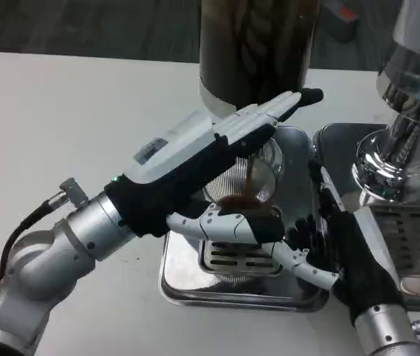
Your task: Grasp the cup under the faucet to collect the drink, then remove the cup.
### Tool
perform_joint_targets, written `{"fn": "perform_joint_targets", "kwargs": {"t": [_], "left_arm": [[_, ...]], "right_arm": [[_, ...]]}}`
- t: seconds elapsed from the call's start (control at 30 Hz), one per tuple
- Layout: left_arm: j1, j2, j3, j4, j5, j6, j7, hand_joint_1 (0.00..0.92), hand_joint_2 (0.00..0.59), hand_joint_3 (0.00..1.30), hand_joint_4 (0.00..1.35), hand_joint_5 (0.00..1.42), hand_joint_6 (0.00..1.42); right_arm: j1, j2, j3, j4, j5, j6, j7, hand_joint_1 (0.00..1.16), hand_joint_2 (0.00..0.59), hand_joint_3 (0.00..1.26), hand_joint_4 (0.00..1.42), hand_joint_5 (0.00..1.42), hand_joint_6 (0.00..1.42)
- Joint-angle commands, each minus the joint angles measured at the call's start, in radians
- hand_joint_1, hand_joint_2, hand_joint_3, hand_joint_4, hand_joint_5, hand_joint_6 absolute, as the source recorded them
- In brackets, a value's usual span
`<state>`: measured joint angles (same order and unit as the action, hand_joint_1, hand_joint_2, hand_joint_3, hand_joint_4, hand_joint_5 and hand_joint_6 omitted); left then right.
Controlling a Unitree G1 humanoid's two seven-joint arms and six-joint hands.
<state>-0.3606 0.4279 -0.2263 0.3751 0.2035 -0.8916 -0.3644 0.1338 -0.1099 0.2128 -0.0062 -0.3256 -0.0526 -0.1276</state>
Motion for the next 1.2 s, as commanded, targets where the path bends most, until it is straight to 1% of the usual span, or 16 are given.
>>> {"fn": "perform_joint_targets", "kwargs": {"t": [0.03,0.17,0.3,0.43,0.5,0.63,0.7,0.9,1.13,1.2], "left_arm": [[-0.001,0.004,-0.031,0.016,0.035,-0.007,-0.023,0.0,0.106,0.0,0.0,0.05,0.04],[-0.003,0.004,-0.021,0.017,0.035,-0.003,-0.014,0.0,0.107,0.0,0.0,0.05,0.04],[-0.003,0.007,0.0,0.02,0.034,0.005,0.01,0.0,0.112,0.0,0.0,0.05,0.04],[-0.002,0.02,0.037,0.02,0.036,0.009,0.044,0.0,0.115,0.0,0.0,0.04,0.04],[0.011,0.029,0.074,0.003,0.04,0.012,0.078,0.0,0.116,0.0,0.0,0.04,0.04],[0.03,0.043,0.123,-0.015,0.053,0.024,0.118,0.0,0.12,0.0,0.0,0.04,0.03],[0.055,0.056,0.156,-0.025,0.054,0.032,0.139,0.0,0.122,0.0,0.0,0.04,0.03],[0.142,0.078,0.227,-0.053,0.048,0.04,0.179,0.0,0.124,0.0,0.0,0.04,0.03],[0.238,0.099,0.264,-0.028,0.083,0.052,0.219,0.0,0.122,0.0,0.0,0.05,0.02],[0.269,0.105,0.276,-0.013,0.103,0.068,0.239,0.0,0.117,0.0,0.0,0.04,0.02]], "right_arm": [[-0.018,0.012,-0.007,0.033,0.015,-0.033,0.002,0.7,0.17,0.0,0.0,0.0,0.06],[-0.021,0.018,-0.01,0.049,0.021,-0.046,0.003,0.7,0.168,0.0,0.0,0.0,0.07],[-0.02,0.024,-0.014,0.06,0.026,-0.06,0.002,0.7,0.171,0.0,0.0,0.0,0.07],[-0.023,0.025,-0.017,0.068,0.032,-0.069,0.004,0.7,0.18,0.0,0.0,0.0,0.09],[-0.025,0.027,-0.02,0.073,0.037,-0.073,0.001,0.69,0.181,0.0,0.0,0.0,0.09],[-0.033,0.03,-0.028,0.085,0.045,-0.087,-0.003,0.69,0.182,0.0,0.0,0.0,0.09],[-0.041,0.031,-0.027,0.097,0.047,-0.091,0.0,0.69,0.182,0.0,0.0,0.0,0.09],[-0.058,0.036,-0.022,0.121,0.047,-0.104,0.007,0.69,0.182,0.0,0.0,0.0,0.09],[-0.078,0.038,-0.017,0.13,0.05,-0.113,0.02,0.69,0.182,0.0,0.0,0.0,0.1],[-0.079,0.04,-0.014,0.127,0.05,-0.115,0.022,0.69,0.182,0.0,0.0,0.0,0.1]]}}
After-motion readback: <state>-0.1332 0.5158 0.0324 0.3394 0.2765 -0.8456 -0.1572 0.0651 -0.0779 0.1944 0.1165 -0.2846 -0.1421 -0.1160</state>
